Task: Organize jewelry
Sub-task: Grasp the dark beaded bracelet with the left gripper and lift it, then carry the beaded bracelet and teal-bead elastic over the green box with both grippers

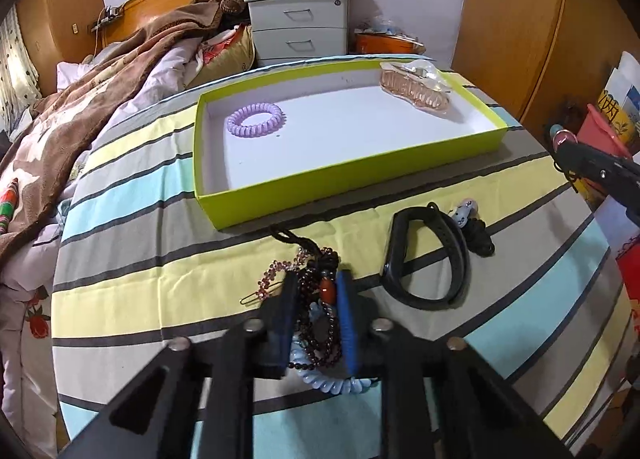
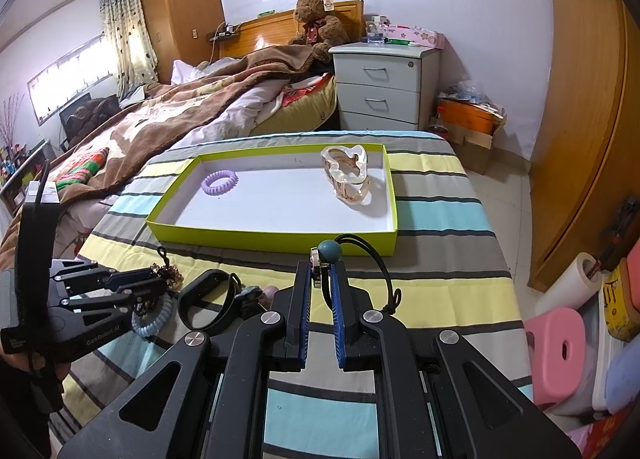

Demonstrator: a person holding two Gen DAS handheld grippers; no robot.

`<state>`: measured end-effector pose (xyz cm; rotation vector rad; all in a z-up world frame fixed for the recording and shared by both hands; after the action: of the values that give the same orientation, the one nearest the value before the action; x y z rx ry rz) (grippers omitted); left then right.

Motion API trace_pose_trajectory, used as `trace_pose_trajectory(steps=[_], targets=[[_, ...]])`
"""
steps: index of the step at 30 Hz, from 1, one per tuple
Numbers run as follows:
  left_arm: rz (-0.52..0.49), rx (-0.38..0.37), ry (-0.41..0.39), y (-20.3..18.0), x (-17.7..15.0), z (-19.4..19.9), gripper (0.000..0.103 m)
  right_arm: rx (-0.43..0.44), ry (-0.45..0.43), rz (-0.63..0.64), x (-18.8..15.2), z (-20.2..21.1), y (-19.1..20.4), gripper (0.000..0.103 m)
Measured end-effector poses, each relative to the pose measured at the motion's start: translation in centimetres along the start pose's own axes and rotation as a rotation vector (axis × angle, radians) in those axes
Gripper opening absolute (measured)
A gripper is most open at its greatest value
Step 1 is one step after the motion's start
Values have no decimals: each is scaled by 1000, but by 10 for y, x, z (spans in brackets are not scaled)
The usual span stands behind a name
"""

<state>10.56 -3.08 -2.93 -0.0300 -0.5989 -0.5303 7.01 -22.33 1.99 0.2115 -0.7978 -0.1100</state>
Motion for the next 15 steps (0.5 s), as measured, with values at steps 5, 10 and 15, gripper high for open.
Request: trace_pose_trajectory(steps=[5, 10, 15], targets=[[34, -6, -29, 6, 1, 10, 8, -2, -7, 1, 1, 0, 0, 10], [47, -13, -60, 11, 3, 21, 8, -4, -19, 9, 7, 2, 3, 10], [67, -20, -87, 19, 8, 31, 8, -5, -32, 27, 17, 6, 7, 10]])
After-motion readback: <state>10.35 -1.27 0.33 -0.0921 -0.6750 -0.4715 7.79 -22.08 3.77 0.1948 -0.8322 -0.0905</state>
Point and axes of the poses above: each gripper's, at about its wrist camera, not at the fingertips, and z roughly against the way its jaws point, y to its left, x to its top, the point moved 2 cm from there along -z, roughly the way its jaws point, and after that the axes turned 11 degrees about -z, right-handed, at the moved point
